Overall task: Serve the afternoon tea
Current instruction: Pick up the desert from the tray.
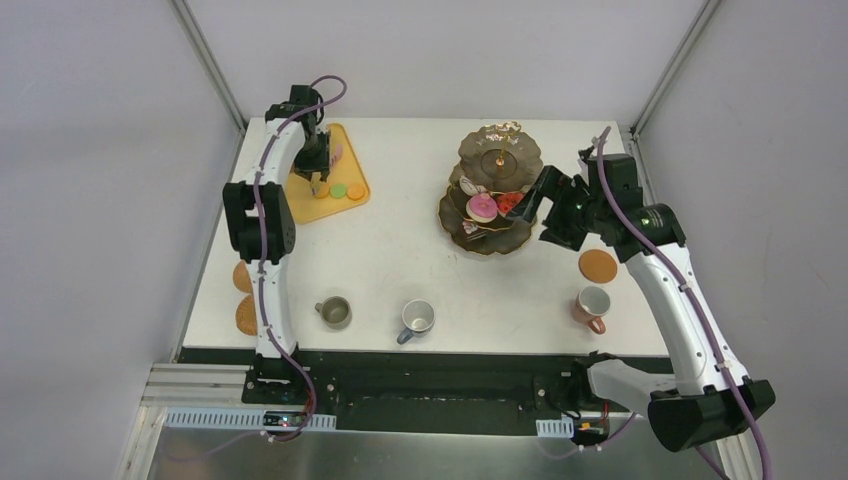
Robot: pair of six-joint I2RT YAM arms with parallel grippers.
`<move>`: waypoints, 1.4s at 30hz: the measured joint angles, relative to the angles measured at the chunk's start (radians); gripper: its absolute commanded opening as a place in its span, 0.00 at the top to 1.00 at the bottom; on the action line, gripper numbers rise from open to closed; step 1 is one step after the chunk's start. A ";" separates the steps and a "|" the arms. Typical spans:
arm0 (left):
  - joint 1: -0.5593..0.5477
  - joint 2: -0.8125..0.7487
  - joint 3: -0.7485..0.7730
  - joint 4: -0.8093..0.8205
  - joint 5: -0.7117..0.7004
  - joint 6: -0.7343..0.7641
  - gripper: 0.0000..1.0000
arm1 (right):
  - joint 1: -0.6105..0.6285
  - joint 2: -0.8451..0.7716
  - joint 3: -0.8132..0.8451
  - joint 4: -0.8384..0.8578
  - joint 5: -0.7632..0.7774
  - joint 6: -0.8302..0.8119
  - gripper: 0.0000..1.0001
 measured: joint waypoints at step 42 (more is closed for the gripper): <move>0.008 -0.155 -0.159 0.148 0.009 0.062 1.00 | -0.002 0.047 0.012 0.020 0.009 0.014 0.01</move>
